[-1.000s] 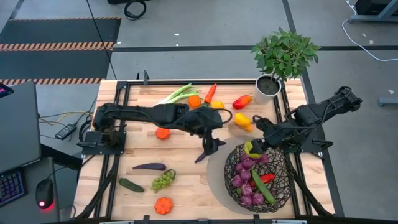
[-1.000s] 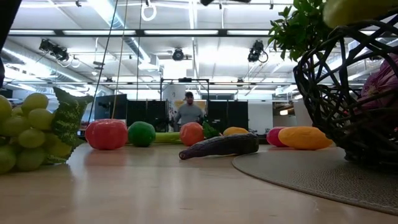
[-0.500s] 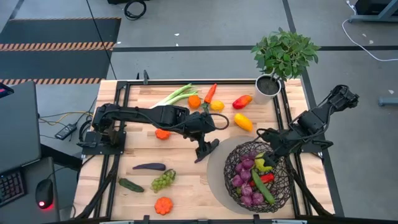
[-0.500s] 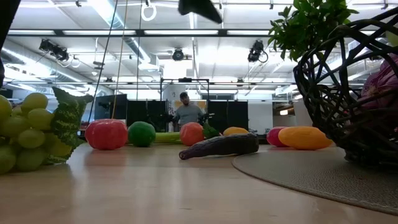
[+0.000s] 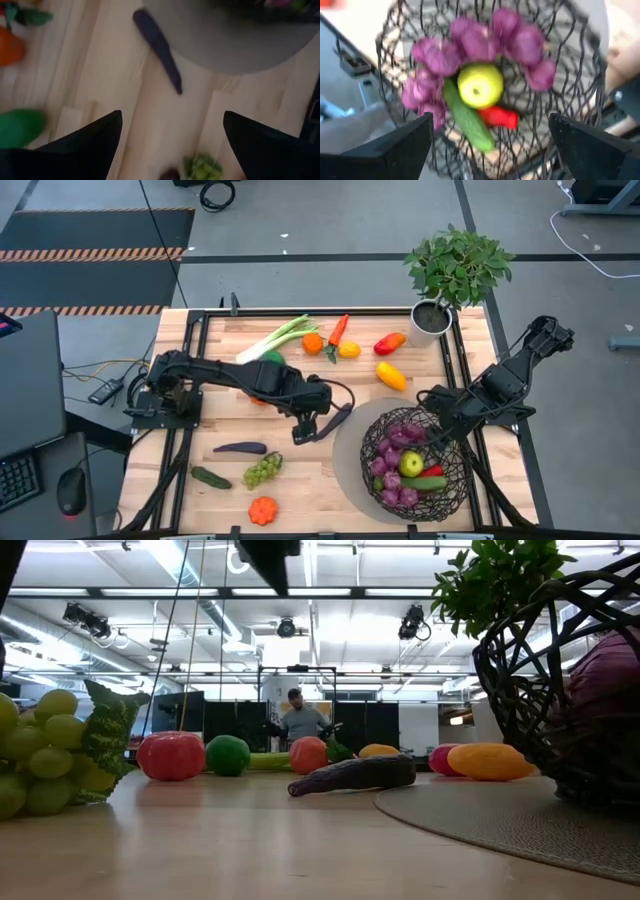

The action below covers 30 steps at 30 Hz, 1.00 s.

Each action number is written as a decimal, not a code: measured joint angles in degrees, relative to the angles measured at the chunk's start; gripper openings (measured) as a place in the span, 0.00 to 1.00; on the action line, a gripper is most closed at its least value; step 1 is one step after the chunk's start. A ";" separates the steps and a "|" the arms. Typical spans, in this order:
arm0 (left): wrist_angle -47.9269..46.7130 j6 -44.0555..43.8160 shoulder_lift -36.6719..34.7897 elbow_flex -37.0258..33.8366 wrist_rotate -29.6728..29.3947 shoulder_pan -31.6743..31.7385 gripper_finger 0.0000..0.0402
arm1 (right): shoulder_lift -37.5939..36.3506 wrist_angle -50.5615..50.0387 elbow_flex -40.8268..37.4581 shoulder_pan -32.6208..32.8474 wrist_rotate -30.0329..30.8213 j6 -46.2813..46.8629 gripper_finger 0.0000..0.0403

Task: Build produce basket
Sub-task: Put the green grapes into the black basket

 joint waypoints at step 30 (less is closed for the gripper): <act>-5.49 -31.04 -0.24 -14.48 7.29 -19.46 0.83 | 12.88 21.64 0.02 3.72 3.29 -13.93 0.98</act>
